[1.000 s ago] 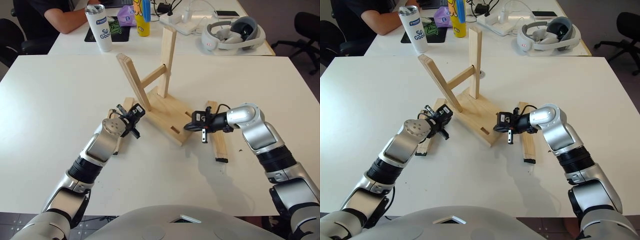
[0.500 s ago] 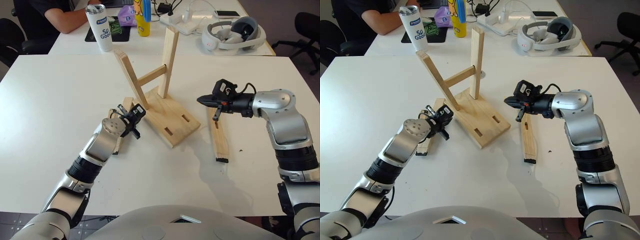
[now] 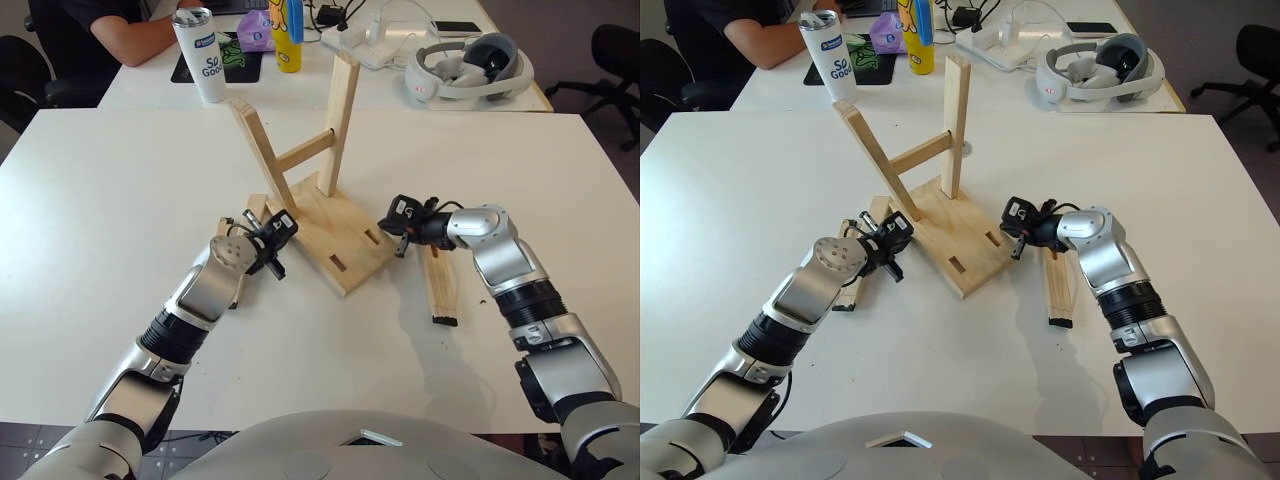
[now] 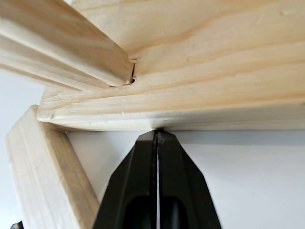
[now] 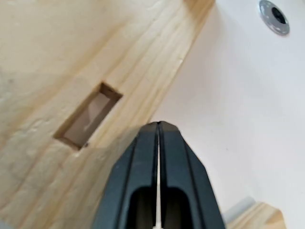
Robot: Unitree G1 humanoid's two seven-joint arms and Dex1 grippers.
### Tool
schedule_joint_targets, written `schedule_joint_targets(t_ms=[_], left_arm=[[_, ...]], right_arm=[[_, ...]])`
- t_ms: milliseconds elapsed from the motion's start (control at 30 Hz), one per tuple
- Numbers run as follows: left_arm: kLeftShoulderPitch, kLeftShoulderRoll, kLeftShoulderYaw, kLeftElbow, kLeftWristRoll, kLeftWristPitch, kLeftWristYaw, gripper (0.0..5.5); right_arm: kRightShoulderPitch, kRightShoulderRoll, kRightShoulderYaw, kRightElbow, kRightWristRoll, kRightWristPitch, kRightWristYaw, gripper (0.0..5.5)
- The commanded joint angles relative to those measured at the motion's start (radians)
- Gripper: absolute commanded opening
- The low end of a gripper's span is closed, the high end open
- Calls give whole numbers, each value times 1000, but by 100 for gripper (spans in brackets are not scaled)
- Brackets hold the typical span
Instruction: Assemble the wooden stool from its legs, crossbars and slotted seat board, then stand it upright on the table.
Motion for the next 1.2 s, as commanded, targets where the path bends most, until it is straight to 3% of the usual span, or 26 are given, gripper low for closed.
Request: schedule_joint_targets(t_ms=[33,533,967,1100,1200], left_arm=[[-3,-12,0,11,2,-10,-9,1],[-22,-49,4,51,-1,-40,-17,1],[-57,-42,9,49,9,-31,-41,1],[-62,-30,53,34,12,-55,-16,1],[-26,-37,179,-68,-35,-141,19,1]], right_arm=[[78,-69,16,-179,53,85,118,0],[182,-118,13,-421,138,273,152,0],[180,-129,-4,-395,122,258,94,0],[175,-134,-40,-420,143,271,78,0],[199,-154,-117,-498,187,313,63,0]])
